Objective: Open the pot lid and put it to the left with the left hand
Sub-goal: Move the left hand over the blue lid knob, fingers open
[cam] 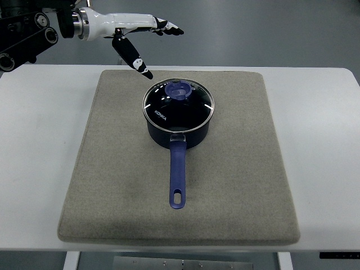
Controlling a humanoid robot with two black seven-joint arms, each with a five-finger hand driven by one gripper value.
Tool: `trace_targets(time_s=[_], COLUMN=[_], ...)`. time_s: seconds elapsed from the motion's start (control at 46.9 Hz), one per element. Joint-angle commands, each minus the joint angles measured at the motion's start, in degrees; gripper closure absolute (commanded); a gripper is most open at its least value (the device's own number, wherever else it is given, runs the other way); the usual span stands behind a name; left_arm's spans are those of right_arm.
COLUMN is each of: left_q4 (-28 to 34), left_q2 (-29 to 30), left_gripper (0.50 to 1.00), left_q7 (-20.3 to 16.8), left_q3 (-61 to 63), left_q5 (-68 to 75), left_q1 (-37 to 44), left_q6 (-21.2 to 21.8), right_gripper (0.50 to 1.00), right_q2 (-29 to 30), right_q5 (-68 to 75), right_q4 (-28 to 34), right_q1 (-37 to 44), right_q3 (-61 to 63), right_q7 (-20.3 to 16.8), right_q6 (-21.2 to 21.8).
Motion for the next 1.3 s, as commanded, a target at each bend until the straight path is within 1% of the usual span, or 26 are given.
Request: trace_targets(time_s=[0.0, 0.192, 0.277, 0.363, 0.533, 0.768, 0.939, 1.003, 1.067, 1.28], left_q4=[-0.53, -0.79, -3.6, -6.15, -8.26, -7.82, -7.82, -8.09, -8.0, -7.56], left_q2=[0.14, -0.3, -0.21, -0.21, -0.21, -0.56, -0.74, -0.74, -0.91, -2.23], left_gripper=[0.514, 0.521, 0.521, 0.523, 0.525, 0.557, 0.561, 0.594, 0.6, 0.579], left_q7=[-0.42, -2.08, -4.8, -6.65, -6.92, -7.2, -7.2, -7.2, -7.2, -7.2], left_q3=[0.04, 0.13, 0.21, 0.3, 0.3, 0.39, 0.83, 1.97, 3.46, 3.82], left_q5=[1.93, 10.11, 10.81, 11.43, 15.29, 27.07, 27.69, 27.86, 27.87, 27.78], left_q1=[-0.51, -1.3, -1.83, -2.7, -4.02, -3.76, -3.41, -4.02, -4.64, -5.52], left_q6=[-0.06, -0.06, -0.32, -0.41, -0.41, -0.15, -0.15, -0.15, -0.15, -0.15], right_gripper=[0.583, 0.583, 0.583, 0.583, 0.583, 0.583, 0.583, 0.583, 0.583, 0.583], right_q2=[0.0, 0.0, 0.0, 0.0, 0.0, 0.0, 0.0, 0.0, 0.0, 0.0], right_q5=[0.0, 0.0, 0.0, 0.0, 0.0, 0.0, 0.0, 0.0, 0.0, 0.0], right_q4=[0.0, 0.0, 0.0, 0.0, 0.0, 0.0, 0.0, 0.0, 0.0, 0.08], right_q1=[-0.03, -0.03, -0.03, -0.03, -0.03, -0.03, 0.06, -0.03, -0.03, -0.03], right_q3=[0.0, 0.0, 0.0, 0.0, 0.0, 0.0, 0.0, 0.0, 0.0, 0.0], right_q7=[-0.01, -0.01, -0.01, -0.01, -0.01, -0.01, -0.01, -0.01, -0.01, -0.01], right_q6=[0.0, 0.0, 0.0, 0.0, 0.0, 0.0, 0.0, 0.0, 0.0, 0.0])
